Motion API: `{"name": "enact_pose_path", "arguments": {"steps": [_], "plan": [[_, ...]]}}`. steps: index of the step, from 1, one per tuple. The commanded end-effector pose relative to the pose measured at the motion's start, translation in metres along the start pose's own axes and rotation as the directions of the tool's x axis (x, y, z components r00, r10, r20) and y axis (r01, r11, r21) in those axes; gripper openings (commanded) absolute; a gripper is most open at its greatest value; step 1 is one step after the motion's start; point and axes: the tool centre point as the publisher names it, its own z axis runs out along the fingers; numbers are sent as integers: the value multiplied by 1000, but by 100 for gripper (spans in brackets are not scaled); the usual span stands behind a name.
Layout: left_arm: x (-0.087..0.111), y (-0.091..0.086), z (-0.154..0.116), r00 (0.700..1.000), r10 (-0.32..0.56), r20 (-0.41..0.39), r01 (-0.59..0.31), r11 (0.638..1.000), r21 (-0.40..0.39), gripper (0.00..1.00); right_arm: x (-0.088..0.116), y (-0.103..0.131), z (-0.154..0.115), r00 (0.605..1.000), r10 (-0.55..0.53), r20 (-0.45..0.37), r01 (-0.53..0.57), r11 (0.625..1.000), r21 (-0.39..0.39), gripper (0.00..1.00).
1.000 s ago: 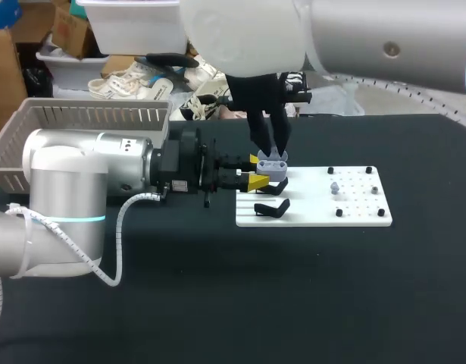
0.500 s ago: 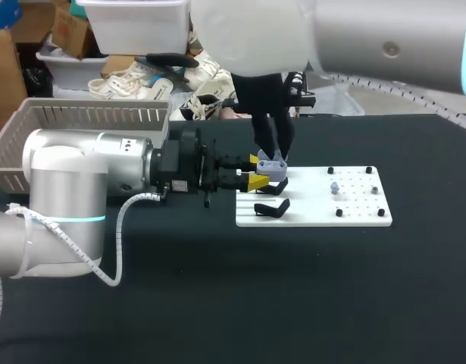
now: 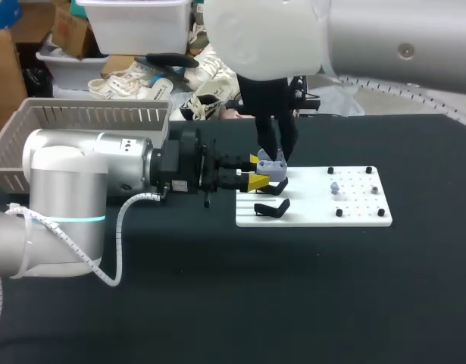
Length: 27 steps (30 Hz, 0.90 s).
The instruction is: Pick up each earbud case from the left stands, insert the matching earbuds, close the lid, and place the case in the box.
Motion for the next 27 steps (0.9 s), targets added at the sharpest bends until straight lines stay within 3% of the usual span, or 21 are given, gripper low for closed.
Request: {"name": "enact_pose_path", "arguments": {"steps": [1, 27], "plan": [[1, 0, 0, 1000, 1, 2, -1, 1000, -2, 0, 2, -2, 1, 1000, 1, 9, -1, 1000, -9, 0], [1, 0, 0, 1000, 1, 2, -1, 1000, -2, 0, -2, 5, 8, 1000, 3, 8, -3, 1000, -3, 0]]}}
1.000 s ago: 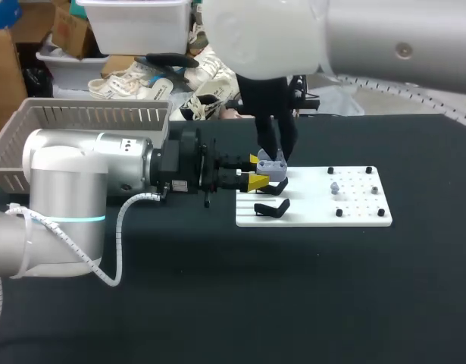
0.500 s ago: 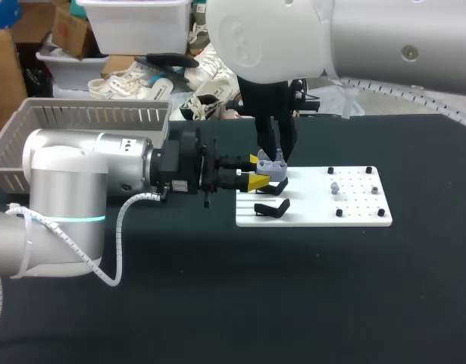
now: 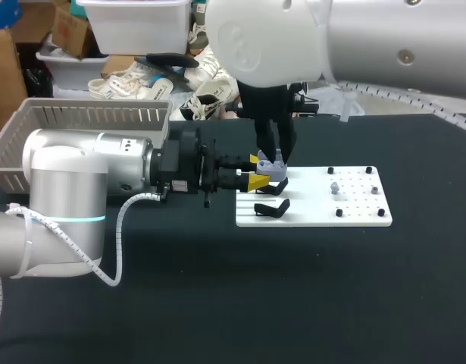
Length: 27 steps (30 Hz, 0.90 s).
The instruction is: Pick up each earbud case from the left stands, insert the matching earbuds, close the lid, and place the case in the box.
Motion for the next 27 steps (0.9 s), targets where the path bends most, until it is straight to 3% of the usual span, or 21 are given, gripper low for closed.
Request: {"name": "enact_pose_path", "arguments": {"steps": [1, 27], "plan": [[1, 0, 0, 1000, 1, 2, -1, 1000, -2, 0, -1, 1, 3, 1000, 4, 3, -4, 1000, 6, 0], [1, 0, 0, 1000, 1, 2, -1, 1000, -2, 0, -2, 0, 4, 1000, 2, 21, -2, 1000, 2, 0]]}}
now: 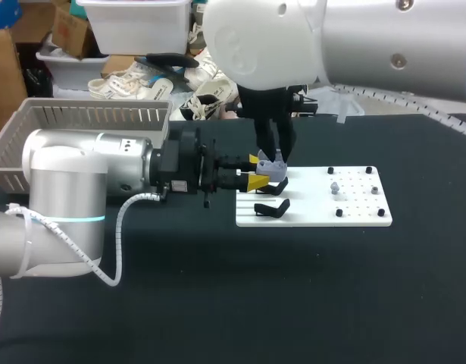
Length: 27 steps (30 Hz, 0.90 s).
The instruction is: Pick up each earbud case from the left stands, insert the matching earbuds, close the lid, and place the case in the box.
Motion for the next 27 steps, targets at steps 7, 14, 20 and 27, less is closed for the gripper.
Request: {"name": "enact_pose_path", "arguments": {"steps": [7, 14, 20, 27], "plan": [[0, -1, 1, 1000, 1, 2, -1, 1000, -1, 0, 12, 1, 4, 996, -90, 28, 90, 996, 2, 0], [0, -1, 1, 1000, 1, 2, -1, 1000, -1, 0, 13, -1, 6, 995, -92, 22, 92, 996, 9, 0], [0, -1, 1, 1000, 1, 2, -1, 1000, -1, 0, 11, -1, 9, 996, -92, 14, 92, 996, 11, 0], [0, -1, 1, 1000, 1, 2, -1, 1000, -1, 0, 9, -2, 7, 999, -36, -6, 36, 999, -5, 0]]}}
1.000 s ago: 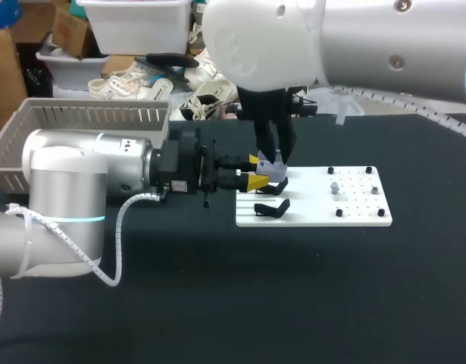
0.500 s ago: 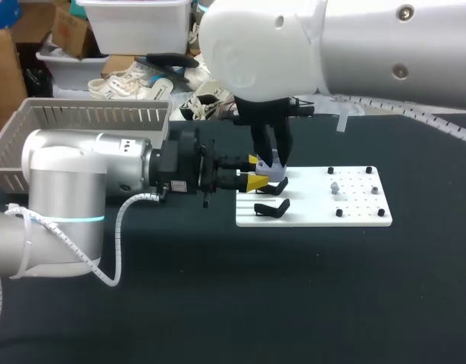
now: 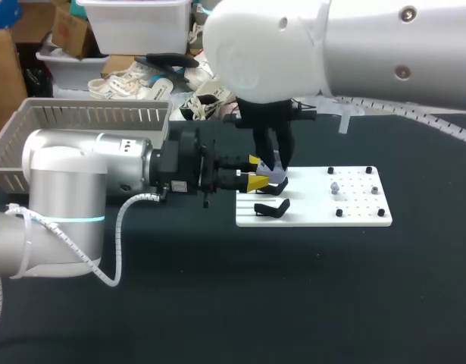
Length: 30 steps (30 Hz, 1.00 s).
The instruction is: Pick up each earbud case from the left stands, insert the matching earbuds, close the lid, and place the case in the box.
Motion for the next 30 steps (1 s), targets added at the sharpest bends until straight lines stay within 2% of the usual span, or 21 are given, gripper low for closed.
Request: {"name": "enact_pose_path", "arguments": {"steps": [1, 5, 12, 23, 30], "plan": [[-1, 0, 1, 1000, 2, 2, -2, 1000, -2, 0, -2, -3, -2, 998, 59, -12, -59, 998, -6, 0], [-1, 0, 1, 1000, 2, 2, -2, 1000, -2, 0, -5, -6, -5, 993, 109, -41, -110, 994, -15, 0], [-1, 0, 1, 1000, 2, 2, -2, 1000, -2, 0, -7, -9, -17, 988, 155, -28, -156, 987, -42, 0], [-1, 0, 1, 1000, 2, 2, -2, 1000, -2, 0, 4, -17, -43, 981, 194, -13, -194, 979, -70, 0], [-1, 0, 1, 1000, 2, 2, -2, 1000, -2, 0, 9, -21, -52, 952, 301, -55, -305, 949, -78, 0]]}}
